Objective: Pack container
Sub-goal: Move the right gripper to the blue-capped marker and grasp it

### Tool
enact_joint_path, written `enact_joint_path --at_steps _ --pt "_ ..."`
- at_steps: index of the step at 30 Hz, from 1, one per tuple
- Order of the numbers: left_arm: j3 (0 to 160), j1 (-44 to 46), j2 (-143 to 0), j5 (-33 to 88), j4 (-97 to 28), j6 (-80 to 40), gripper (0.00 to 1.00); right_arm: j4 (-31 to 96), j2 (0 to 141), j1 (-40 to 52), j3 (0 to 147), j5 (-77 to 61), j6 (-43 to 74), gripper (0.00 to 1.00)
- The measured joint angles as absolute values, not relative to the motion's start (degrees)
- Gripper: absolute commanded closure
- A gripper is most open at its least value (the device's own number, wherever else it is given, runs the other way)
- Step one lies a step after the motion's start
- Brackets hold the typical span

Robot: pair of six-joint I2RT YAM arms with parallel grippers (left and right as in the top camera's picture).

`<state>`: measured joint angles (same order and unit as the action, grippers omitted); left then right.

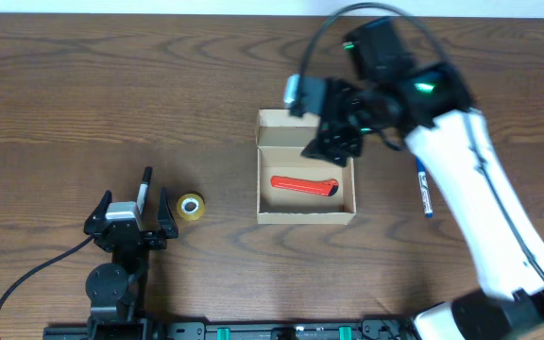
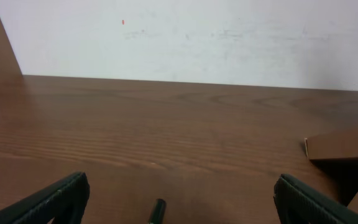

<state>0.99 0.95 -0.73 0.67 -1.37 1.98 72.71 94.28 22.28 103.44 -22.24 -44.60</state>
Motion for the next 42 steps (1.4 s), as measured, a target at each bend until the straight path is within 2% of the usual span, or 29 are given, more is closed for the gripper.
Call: enact_joint_path --at_steps 4,7,13,24,29,34,42 --pt "0.99 0.95 -0.73 0.67 -1.37 1.98 0.05 70.85 90.52 14.5 103.55 -12.86 -30.68 0.01" --pt "0.99 0.95 -0.73 0.67 -1.37 1.98 0.05 74.37 91.02 3.16 103.42 -5.96 -18.26 0.01" --pt "0.99 0.95 -0.73 0.67 -1.37 1.98 0.05 75.46 91.81 -9.37 98.0 -0.89 -8.97 0.01" --pt "1.02 0.95 -0.73 0.67 -1.37 1.98 0.05 54.81 93.38 -10.41 65.87 -3.22 -5.82 0.01" --pt "1.02 0.95 -0.73 0.64 -1.37 1.98 0.05 53.12 93.38 -10.41 63.88 -3.44 -5.26 0.07" --pt "1.02 0.95 -0.73 0.67 -1.37 1.98 0.05 52.69 95.74 -10.44 63.88 -3.51 -6.02 0.06" --pt "1.02 0.95 -0.73 0.67 -1.37 1.98 0.05 52.56 107.07 -10.66 63.92 -3.25 -8.25 0.04"
